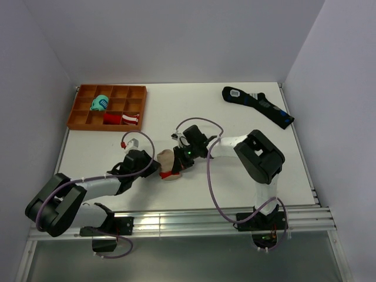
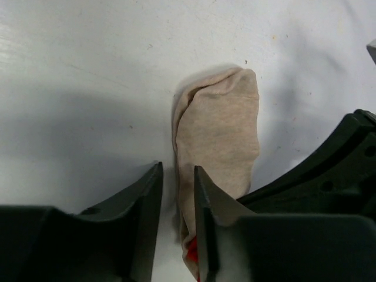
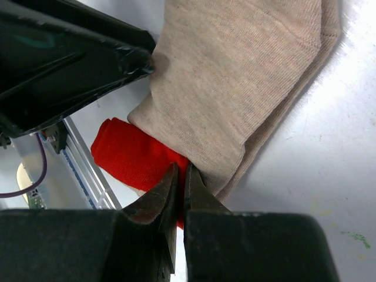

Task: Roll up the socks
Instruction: Roll the sock at the center of the board.

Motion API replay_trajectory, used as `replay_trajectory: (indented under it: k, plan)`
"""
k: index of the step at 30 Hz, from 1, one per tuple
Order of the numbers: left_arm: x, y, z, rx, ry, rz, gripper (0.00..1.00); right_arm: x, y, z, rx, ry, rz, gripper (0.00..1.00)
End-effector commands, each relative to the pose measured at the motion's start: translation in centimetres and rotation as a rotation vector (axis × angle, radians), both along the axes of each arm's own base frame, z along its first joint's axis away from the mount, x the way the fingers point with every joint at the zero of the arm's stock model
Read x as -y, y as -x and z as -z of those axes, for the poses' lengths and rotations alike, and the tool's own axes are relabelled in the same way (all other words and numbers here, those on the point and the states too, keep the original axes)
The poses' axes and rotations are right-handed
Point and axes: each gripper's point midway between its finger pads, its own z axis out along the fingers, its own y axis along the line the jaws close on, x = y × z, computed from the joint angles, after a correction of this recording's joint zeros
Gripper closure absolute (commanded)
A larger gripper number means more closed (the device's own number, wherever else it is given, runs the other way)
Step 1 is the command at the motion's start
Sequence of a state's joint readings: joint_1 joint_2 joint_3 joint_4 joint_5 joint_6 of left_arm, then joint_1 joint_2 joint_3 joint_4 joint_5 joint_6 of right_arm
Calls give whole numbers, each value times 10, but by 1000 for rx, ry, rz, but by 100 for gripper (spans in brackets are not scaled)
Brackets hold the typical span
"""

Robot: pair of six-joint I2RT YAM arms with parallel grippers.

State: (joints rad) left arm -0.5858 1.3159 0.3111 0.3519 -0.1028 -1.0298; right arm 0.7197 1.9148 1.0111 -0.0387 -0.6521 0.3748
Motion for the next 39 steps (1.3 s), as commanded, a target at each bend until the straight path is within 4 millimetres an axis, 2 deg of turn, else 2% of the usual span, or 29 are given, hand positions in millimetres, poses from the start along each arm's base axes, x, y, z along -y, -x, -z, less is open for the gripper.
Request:
replay_trajectory:
  k: [1, 5, 6, 8, 9, 13, 19, 21, 26, 29, 39]
  plan:
    - [-7, 3, -7, 42, -17, 8, 65, 59, 40, 66, -133, 315, -21, 100]
    - [-10, 6, -21, 102, 7, 13, 59, 59, 40, 68, -140, 321, -21, 100]
    - [-7, 5, -33, 143, 35, 20, 59, 59, 39, 68, -143, 322, -21, 100]
    - [-6, 11, -37, 166, 56, 49, 57, 59, 39, 70, -149, 328, -19, 100]
    - [-4, 12, -46, 196, 80, 59, 57, 58, 39, 70, -152, 327, -21, 100]
    - [-2, 22, -53, 232, 110, 106, 55, 56, 38, 71, -159, 324, -22, 100]
    - [4, 39, -47, 256, 125, 183, 54, 54, 36, 70, -165, 321, -25, 100]
    - [9, 42, -50, 278, 140, 205, 50, 53, 36, 70, -172, 319, -26, 100]
    - [21, 52, -52, 299, 164, 248, 49, 53, 35, 71, -183, 320, -24, 100]
    - [22, 51, -44, 285, 132, 242, 48, 53, 32, 70, -184, 318, -16, 100]
    - [25, 52, -38, 270, 104, 238, 48, 54, 33, 70, -191, 311, -17, 100]
